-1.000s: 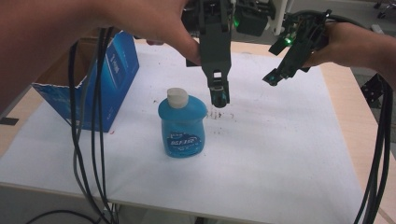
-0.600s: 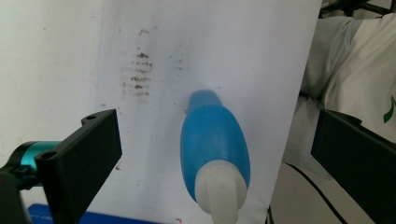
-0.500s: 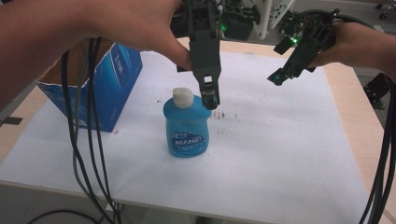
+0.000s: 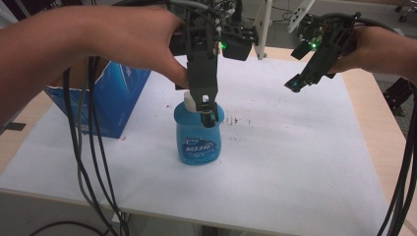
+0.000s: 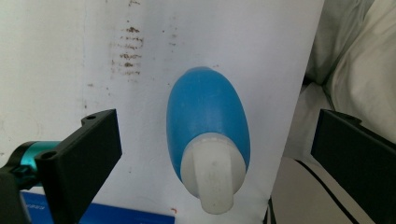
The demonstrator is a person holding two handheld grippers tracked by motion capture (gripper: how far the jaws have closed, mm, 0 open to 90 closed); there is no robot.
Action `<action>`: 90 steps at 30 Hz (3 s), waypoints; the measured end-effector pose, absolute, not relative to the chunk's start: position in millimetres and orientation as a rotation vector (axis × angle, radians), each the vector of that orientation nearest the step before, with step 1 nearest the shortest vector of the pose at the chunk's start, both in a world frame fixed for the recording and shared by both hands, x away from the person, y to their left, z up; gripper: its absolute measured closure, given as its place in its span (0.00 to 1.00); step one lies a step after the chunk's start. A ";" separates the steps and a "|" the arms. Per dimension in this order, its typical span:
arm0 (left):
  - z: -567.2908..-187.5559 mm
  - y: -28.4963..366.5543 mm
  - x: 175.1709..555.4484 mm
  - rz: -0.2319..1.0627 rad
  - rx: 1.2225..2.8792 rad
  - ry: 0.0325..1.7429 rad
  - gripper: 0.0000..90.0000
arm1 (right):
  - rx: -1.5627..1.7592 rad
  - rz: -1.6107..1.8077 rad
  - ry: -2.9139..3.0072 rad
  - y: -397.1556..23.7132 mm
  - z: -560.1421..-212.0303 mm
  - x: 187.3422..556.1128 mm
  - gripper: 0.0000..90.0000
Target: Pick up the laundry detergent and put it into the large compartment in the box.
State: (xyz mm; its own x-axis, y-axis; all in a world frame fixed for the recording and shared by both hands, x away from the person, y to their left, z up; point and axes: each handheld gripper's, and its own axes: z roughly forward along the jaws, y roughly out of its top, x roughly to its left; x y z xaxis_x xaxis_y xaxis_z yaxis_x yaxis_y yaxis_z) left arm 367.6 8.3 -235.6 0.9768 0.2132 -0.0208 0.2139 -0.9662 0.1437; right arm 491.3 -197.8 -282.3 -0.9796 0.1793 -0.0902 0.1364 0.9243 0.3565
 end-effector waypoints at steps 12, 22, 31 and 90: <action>-257.7 12.9 367.7 -0.026 2.987 0.333 0.02 | 0.240 0.532 2.968 -195.1 -284.5 491.8 0.04; -271.3 14.6 367.5 -0.035 2.997 0.328 0.02 | 0.245 0.532 2.971 -194.6 -286.2 492.6 0.03; -279.7 15.5 368.3 -0.034 3.007 0.330 0.02 | 0.249 0.540 2.970 -195.8 -286.8 493.9 0.04; -287.7 20.8 373.7 -0.084 2.998 0.328 0.40 | 0.244 0.545 2.972 -193.6 -289.2 496.2 0.03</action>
State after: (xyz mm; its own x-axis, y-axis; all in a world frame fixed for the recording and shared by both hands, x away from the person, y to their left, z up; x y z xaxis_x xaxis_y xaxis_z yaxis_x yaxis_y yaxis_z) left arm 373.7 20.8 -287.7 0.9750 0.2115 -0.0686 0.2184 -0.9688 0.1172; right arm 496.2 -193.6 -289.2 -0.9810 0.1772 -0.0788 0.1377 0.9225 0.3605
